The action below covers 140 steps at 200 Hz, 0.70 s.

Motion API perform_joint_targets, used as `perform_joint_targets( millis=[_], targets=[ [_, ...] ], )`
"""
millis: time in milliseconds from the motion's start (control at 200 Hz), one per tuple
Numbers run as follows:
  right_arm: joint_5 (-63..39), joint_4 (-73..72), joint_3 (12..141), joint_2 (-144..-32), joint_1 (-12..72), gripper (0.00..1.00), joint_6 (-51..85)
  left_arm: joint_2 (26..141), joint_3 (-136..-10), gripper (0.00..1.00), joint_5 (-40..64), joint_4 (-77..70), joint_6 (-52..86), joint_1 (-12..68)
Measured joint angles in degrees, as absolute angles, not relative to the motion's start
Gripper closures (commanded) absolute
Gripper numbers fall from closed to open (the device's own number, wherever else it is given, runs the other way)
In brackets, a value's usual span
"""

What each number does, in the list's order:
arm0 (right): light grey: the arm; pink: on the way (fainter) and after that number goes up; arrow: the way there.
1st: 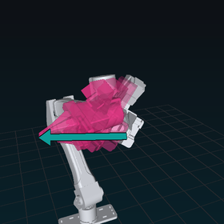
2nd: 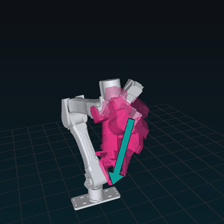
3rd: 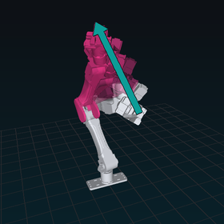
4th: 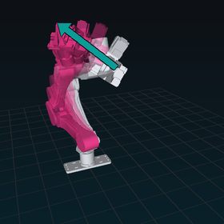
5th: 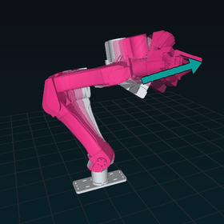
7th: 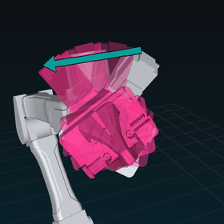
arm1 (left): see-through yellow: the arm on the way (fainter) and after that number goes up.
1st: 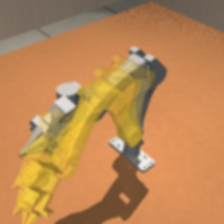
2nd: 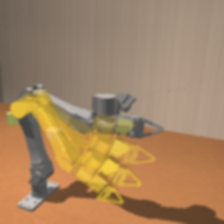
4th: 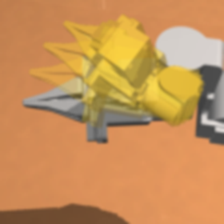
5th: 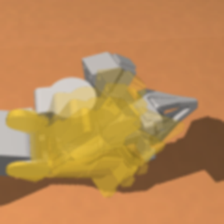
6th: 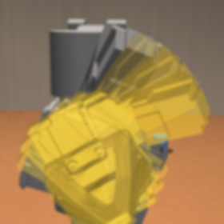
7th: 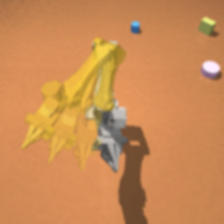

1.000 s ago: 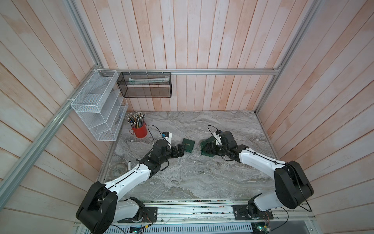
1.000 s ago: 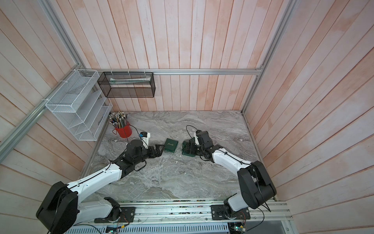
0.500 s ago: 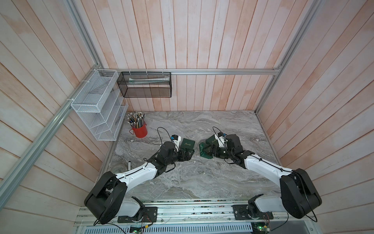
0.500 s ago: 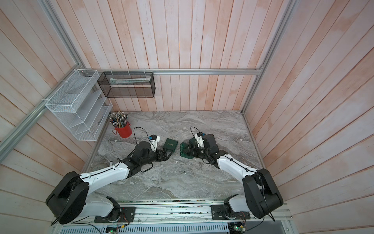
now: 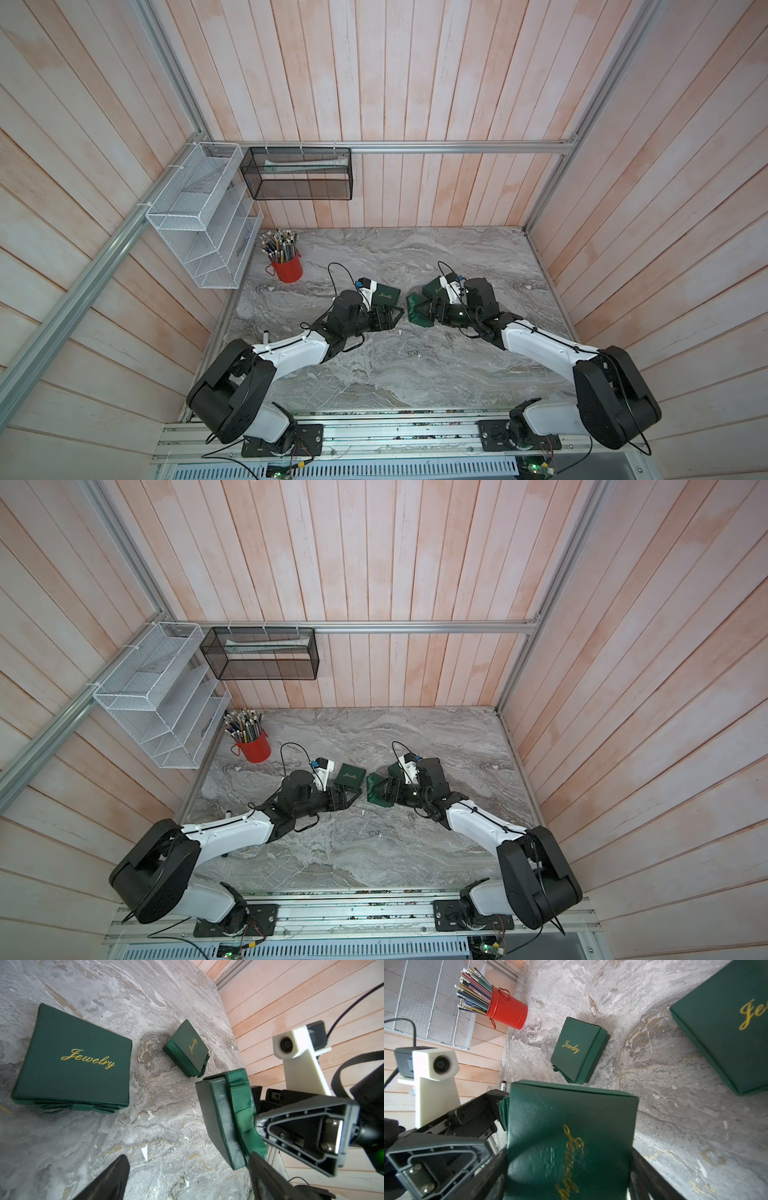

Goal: Take the rings out of the lift-off lid box
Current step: Open the lid on the jewelry box.

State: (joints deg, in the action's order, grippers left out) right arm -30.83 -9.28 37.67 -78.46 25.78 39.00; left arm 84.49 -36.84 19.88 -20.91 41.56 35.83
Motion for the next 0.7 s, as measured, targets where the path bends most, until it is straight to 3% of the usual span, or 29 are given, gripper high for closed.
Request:
perform_joint_targets(
  millis=[700],
  targets=[
    [-33.6,-12.2,36.3,-78.4,25.8,0.26,39.5,88.9,-39.2,0.13,20.8,-21.3,42.3,37.3]
  ],
)
